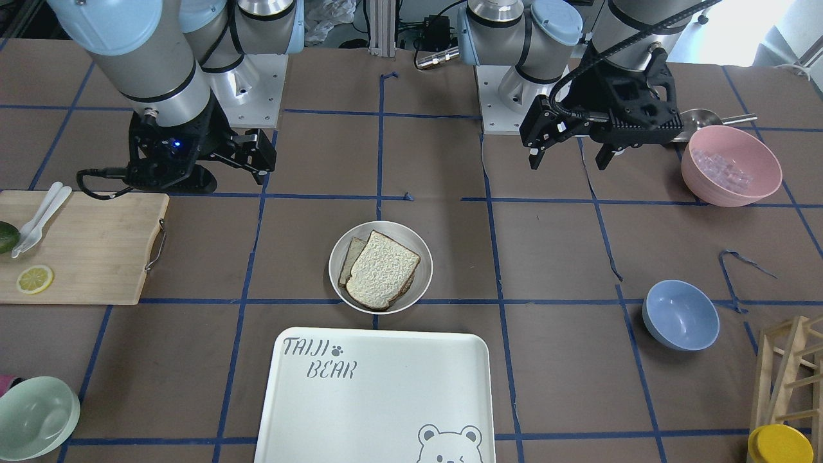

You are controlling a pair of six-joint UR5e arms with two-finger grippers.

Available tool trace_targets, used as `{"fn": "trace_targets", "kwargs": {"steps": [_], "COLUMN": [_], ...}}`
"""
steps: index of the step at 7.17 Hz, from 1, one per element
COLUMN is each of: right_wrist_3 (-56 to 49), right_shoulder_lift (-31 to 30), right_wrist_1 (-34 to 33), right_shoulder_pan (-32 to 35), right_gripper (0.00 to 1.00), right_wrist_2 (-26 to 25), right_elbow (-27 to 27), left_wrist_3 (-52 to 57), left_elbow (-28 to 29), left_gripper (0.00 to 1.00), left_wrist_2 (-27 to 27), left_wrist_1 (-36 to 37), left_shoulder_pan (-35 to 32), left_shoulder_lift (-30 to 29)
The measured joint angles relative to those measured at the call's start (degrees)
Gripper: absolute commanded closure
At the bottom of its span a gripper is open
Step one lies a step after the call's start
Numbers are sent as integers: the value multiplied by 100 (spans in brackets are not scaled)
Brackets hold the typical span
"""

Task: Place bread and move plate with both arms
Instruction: 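Raise the right gripper and withdraw it away from the plate, then reach the left gripper to the plate rim and grasp it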

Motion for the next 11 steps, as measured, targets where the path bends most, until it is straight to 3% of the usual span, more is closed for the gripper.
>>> {"fn": "trace_targets", "kwargs": {"steps": [4, 8, 9, 11], "right_wrist_3": [-432, -404, -415, -434], "right_shoulder_lift": [-127, -242, -245, -247], "right_wrist_1": [-296, -308, -321, -363], "right_shoulder_pan": [-179, -195, -195, -204], "right_gripper": [0, 0, 0, 0], "right_wrist_2": [21, -5, -5, -8], "right_elbow": [-221, -201, -200, -203], "left_wrist_3": [-639, -1061, -1069, -1076], "left_elbow": [-387, -1917, -2217, -2475], "left_gripper": [0, 2, 7, 11], "left_wrist_2": [-150, -865, -1018, -1136], "left_wrist_1": [610, 2482, 2880, 3453], "left_shoulder_pan": [-94, -567, -651, -766], "left_shoulder_lift": [-506, -969, -1118, -1549]}}
